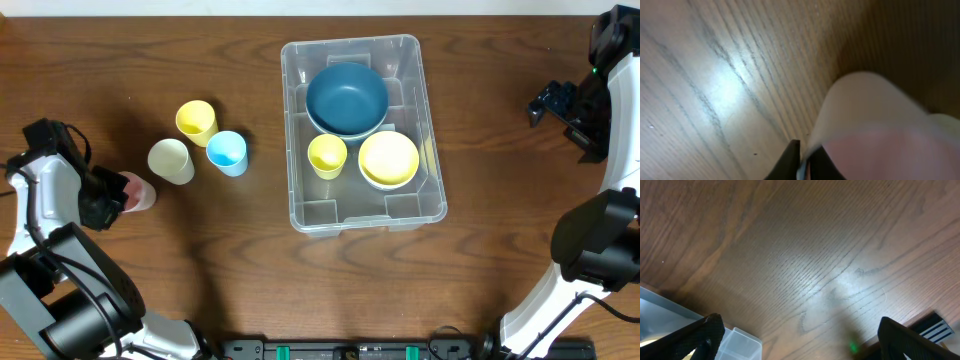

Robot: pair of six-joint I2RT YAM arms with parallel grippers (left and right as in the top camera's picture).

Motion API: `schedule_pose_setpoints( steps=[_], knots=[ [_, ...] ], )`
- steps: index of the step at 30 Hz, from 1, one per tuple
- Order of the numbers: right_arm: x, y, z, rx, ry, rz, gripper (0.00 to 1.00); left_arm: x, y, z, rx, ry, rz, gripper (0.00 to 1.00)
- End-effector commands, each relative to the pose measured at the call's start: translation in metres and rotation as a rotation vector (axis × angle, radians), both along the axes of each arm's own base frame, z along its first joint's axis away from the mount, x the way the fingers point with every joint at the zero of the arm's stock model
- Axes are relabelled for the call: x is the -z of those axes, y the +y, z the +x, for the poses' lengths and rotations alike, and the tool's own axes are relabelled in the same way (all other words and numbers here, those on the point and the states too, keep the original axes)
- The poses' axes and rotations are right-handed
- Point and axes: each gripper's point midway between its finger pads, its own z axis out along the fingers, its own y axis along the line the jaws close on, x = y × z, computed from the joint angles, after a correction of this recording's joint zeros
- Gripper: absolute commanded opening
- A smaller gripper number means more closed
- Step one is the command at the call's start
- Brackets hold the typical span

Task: Pack container
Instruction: 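Carry the pink cup into the container over the yellow cup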

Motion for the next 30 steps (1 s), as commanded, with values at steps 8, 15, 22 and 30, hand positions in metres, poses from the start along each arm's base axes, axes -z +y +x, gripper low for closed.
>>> schedule_pose_setpoints(
  steps=[8, 15, 22, 30],
  knots=[
    [-0.005, -0.003, -0.001, 0.017, -0.011, -0.014, 0.99, 0.000, -0.004, -0.001, -0.036, -0.006, -0.028, 0.06],
    [-0.005, -0.003, -0.001, 0.017, -0.011, -0.014, 0.99, -0.058, -0.005, 0.010, -0.031, -0.149, 0.010, 0.06],
    [-0.005, -0.003, -0.002, 0.017, -0.011, -0.014, 0.99, -0.154, -0.010, -0.009, -0.031, -0.376, 0.191, 0.06],
    [-0.005, -0.003, -0.001, 0.017, -0.011, -0.014, 0.99, -0.230, -0.084, -0.035, 0.121, -0.667, 0.164, 0.06]
  ],
)
